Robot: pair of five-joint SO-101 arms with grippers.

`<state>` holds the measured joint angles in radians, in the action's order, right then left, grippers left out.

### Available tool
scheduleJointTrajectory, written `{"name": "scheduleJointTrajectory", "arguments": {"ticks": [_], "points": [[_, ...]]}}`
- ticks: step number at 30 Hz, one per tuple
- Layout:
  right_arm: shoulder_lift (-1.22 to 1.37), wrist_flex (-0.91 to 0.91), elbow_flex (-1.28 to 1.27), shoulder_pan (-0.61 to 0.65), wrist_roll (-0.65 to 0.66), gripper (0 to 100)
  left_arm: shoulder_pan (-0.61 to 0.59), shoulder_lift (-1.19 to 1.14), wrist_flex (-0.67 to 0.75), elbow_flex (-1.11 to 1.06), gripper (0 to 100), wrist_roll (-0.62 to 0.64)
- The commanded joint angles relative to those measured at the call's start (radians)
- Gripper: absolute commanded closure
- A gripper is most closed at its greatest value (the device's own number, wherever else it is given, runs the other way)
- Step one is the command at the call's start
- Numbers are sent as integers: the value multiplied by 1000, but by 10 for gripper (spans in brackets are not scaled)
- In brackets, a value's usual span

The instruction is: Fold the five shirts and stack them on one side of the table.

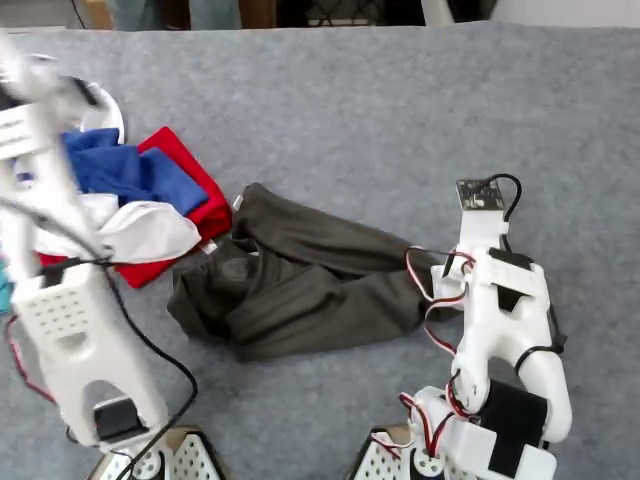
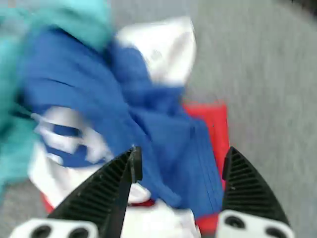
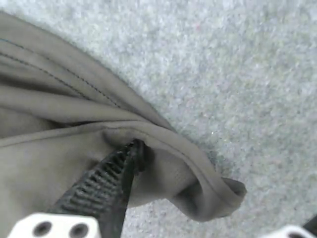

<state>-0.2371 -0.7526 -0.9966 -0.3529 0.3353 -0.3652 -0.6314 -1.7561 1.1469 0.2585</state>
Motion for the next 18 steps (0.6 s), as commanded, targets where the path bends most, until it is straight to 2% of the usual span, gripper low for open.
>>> {"name": "scheduleJointTrajectory", "arguments": {"ticks": [1, 5, 10, 12, 15, 18], "points": [[-2, 9, -7, 14, 2, 443, 159, 21, 28, -239, 721, 11], [-2, 9, -7, 14, 2, 443, 263, -80, 213, -424, 721, 11], [-1, 9, -12, 14, 2, 443, 265, -232, 311, -463, 727, 11], [-1, 23, -19, 14, 2, 443, 246, -273, 318, -446, 778, 8], [-1, 34, -27, 14, 2, 443, 171, -282, 290, -354, 971, 6], [-1, 37, -27, 14, 2, 443, 76, -276, 195, -214, 955, 6]]}}
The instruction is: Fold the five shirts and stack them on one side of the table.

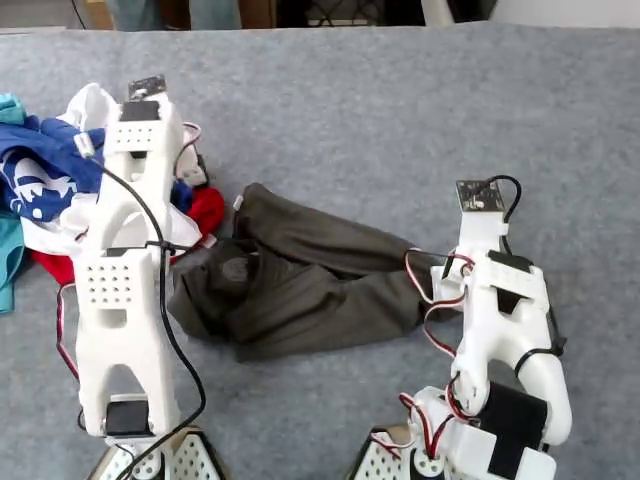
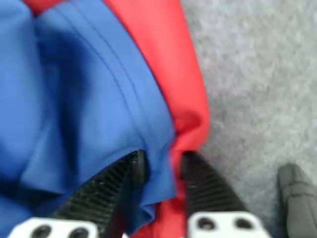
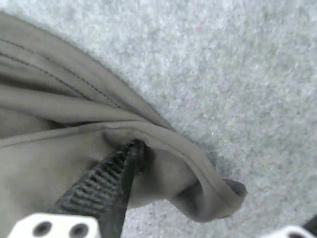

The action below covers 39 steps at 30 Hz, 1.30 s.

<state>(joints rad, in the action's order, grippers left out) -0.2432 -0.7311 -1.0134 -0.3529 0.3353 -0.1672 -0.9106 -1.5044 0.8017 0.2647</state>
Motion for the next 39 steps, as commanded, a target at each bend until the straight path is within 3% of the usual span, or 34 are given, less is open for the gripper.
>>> {"name": "scheduleJointTrajectory", "arguments": {"ticks": [1, 4, 9, 14, 16, 21, 23, 28, 33, 35, 39], "points": [[5, 15, -10, 14, 2, 443, -159, 11, -106, 209, 977, -5], [5, 15, -12, 14, 2, 443, -294, 40, -255, 464, 972, -26], [5, 14, -12, 25, 2, 443, -573, 100, -255, 849, 971, -60], [-15, -32, 12, 164, 6, 443, -707, 104, -256, 812, 970, -68], [-53, -129, 90, 218, 6, 443, -728, 107, -256, 727, 950, -74], [-191, -462, 427, 347, 8, 443, -739, 193, -258, 510, 677, -198], [-209, -522, 564, 408, 8, 443, -716, 256, -258, 404, 629, -256], [-91, -618, 788, 660, 8, 443, -676, 476, -258, 111, 716, -278], [232, -592, 886, 899, 9, 443, -664, 749, -255, -232, 898, -276], [394, -569, 943, 934, 31, 443, -667, 835, -252, -366, 969, -281], [720, -588, 1115, 944, 57, 447, -674, 941, -195, -601, 955, -281]]}}
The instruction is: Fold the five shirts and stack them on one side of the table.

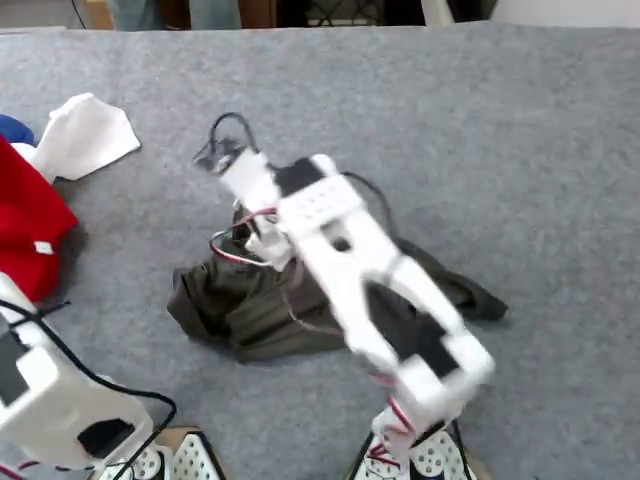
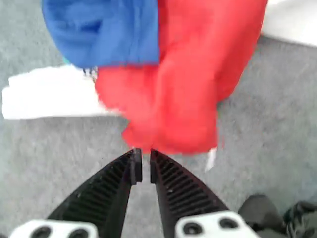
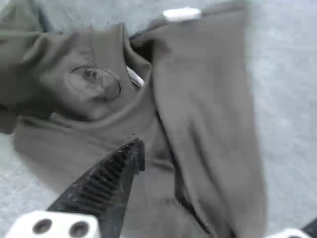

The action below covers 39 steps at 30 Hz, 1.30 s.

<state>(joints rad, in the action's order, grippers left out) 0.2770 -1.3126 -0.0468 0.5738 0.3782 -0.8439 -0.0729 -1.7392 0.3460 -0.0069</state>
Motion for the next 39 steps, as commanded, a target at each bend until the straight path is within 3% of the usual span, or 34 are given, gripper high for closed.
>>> {"name": "scheduleJointTrajectory", "arguments": {"ticks": [1, 4, 8, 9, 11, 13, 18, 27, 33, 35, 39], "points": [[271, -29, 200, 15, 15, 465, 1, 120, 57, -196, 959, -9], [450, -107, 374, 11, 26, 619, 1, 164, 100, -335, 964, -9], [562, -267, 621, -8, 63, 973, -22, 207, 183, -472, 964, -31], [567, -330, 679, -5, 63, 985, -31, 216, 199, -493, 964, -40], [573, -443, 780, -15, 63, 954, -54, 229, 229, -529, 964, -61], [562, -453, 828, -63, 61, 988, -77, 236, 255, -547, 964, -81], [521, -453, 837, -285, 78, 985, -133, 230, 302, -555, 964, -94], [536, -448, 809, -796, 311, 984, -110, 229, 373, -624, 964, -94], [541, -446, 800, -1023, 506, 975, -12, 229, 373, -664, 964, -94], [535, -446, 808, -1069, 543, 900, 27, 229, 373, -680, 964, -91], [458, -451, 826, -1094, 525, 647, 84, 230, 373, -723, 964, -92]]}}
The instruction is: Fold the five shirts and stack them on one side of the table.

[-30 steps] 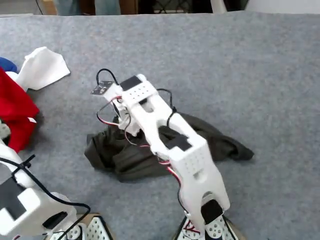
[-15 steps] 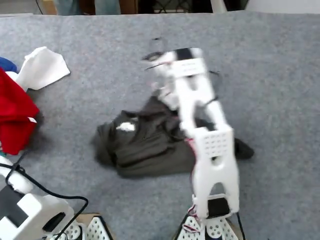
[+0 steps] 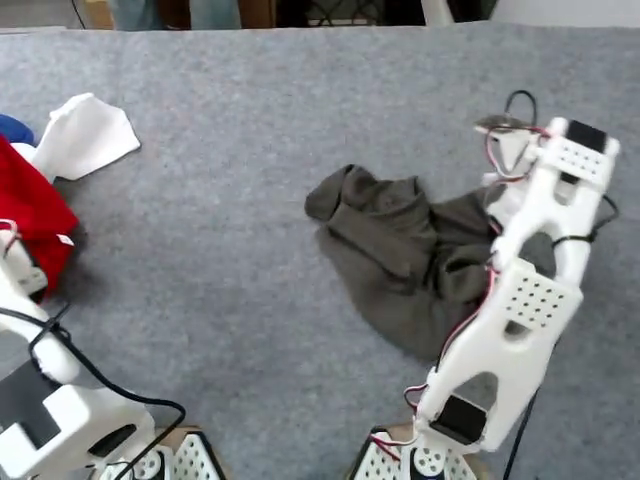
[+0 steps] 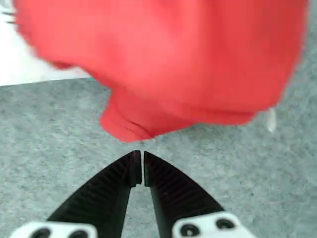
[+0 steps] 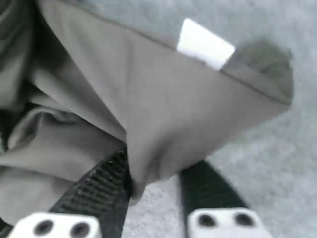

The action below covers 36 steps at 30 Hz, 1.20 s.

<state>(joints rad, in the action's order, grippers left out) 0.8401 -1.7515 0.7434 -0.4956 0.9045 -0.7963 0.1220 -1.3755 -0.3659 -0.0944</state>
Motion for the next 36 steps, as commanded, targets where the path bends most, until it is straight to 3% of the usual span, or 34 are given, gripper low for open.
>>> {"name": "scheduleJointTrajectory", "arguments": {"ticks": [1, 5, 9, 14, 19, 24, 29, 36], "points": [[-139, -12, 38, -15, -18, 599, 44, 35, 9, -21, 964, -5], [-242, 0, 42, 74, -78, 520, 45, 43, 9, -42, 964, -6], [-262, 35, 44, 186, -203, 547, 39, 43, 8, -42, 964, -5], [-211, 61, 44, 434, -385, 589, 45, 43, 2, -51, 964, 0], [-53, 115, 42, 595, -430, 593, 36, 43, 0, -54, 965, -5], [147, 38, 113, 635, -423, 656, 36, 41, 3, -65, 965, -5], [234, -11, 259, 597, -430, 986, 38, 43, 8, -114, 965, -5], [31, -15, 186, 577, -477, 985, 36, 43, 8, -128, 965, -5]]}}
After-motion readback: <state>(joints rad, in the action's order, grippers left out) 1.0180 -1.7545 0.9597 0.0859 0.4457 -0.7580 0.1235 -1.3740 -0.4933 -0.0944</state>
